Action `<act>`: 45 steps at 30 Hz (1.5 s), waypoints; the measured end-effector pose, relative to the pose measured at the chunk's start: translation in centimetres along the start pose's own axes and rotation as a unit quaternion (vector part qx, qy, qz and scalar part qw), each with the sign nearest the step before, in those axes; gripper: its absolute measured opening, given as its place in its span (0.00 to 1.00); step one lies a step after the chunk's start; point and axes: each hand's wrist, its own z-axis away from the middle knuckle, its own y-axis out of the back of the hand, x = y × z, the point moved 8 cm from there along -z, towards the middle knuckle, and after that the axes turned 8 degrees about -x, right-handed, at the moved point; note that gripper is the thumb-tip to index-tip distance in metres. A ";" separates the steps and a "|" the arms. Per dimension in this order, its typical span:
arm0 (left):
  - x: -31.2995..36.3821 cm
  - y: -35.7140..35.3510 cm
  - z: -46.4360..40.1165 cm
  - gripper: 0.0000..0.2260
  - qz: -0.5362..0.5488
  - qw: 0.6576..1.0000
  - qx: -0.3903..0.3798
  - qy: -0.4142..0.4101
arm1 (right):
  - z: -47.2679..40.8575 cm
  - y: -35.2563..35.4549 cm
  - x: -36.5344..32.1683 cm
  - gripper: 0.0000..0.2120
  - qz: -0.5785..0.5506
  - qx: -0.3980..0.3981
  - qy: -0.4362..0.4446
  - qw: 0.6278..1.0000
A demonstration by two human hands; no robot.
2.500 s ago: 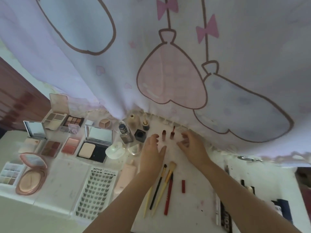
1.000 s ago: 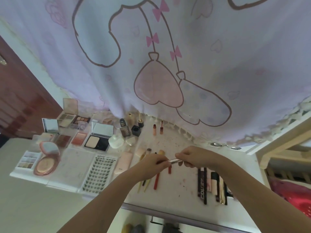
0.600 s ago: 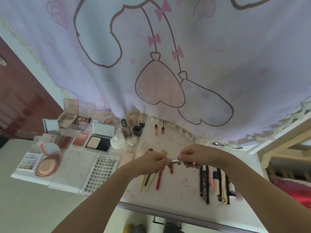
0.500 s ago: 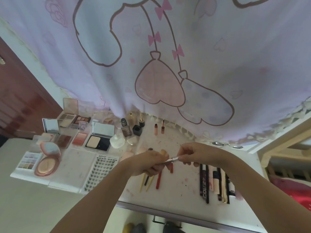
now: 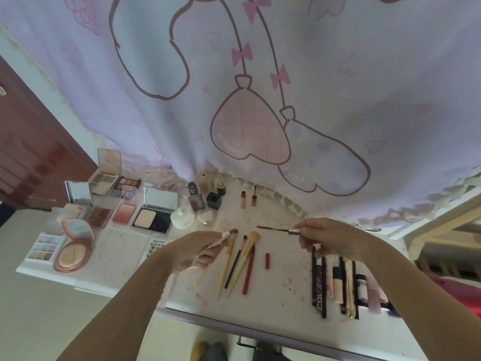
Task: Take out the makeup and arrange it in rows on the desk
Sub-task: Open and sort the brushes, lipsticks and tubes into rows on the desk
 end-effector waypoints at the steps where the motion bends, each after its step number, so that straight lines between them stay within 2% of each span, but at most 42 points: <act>1: -0.3 0.3 0.0 0.08 0.035 0.999 0.017 -0.010 | -0.1 -0.2 0.4 0.09 -0.085 -0.013 0.004 0.996; 3: -0.2 0.2 -0.5 0.06 0.071 0.996 0.037 -0.038 | -0.6 -1.3 0.9 0.12 -0.205 -0.042 0.016 0.978; 7: 0.9 -0.4 -1.9 0.06 0.050 0.988 0.106 -0.100 | -1.8 -3.4 1.2 0.08 -0.282 -0.039 0.047 0.957; 14: 3.2 0.1 -3.5 0.05 -0.075 0.949 0.270 -0.147 | -4.2 -2.4 0.2 0.07 -0.187 0.078 0.126 0.971; 19: 3.7 1.1 -3.9 0.07 -0.114 0.915 0.345 -0.177 | -5.6 -2.7 -0.5 0.11 -0.196 0.067 0.152 0.966; 21: 3.7 1.5 -4.2 0.08 -0.126 0.907 0.357 -0.185 | -6.0 -2.2 -0.6 0.09 -0.139 0.108 0.161 0.971; 23: 3.8 1.8 -4.9 0.07 -0.140 0.904 0.361 -0.183 | -6.6 -1.1 -0.8 0.06 -0.028 0.171 0.165 0.971; 28: 5.2 1.4 -7.3 0.06 -0.241 0.874 0.372 -0.199 | -9.1 1.3 -0.7 0.04 0.153 0.292 0.181 0.927; 32: 4.8 1.6 -9.0 0.08 -0.280 0.840 0.417 -0.206 | -12.0 1.8 0.3 0.06 0.245 0.304 0.170 0.905; 38: 4.1 2.0 -10.8 0.10 -0.320 0.835 0.407 -0.187 | -14.3 1.8 0.7 0.06 0.319 0.292 0.161 0.887; 45: 3.8 2.0 -11.1 0.09 -0.350 0.824 0.410 -0.173 | -14.7 1.9 1.4 0.05 0.330 0.303 0.158 0.880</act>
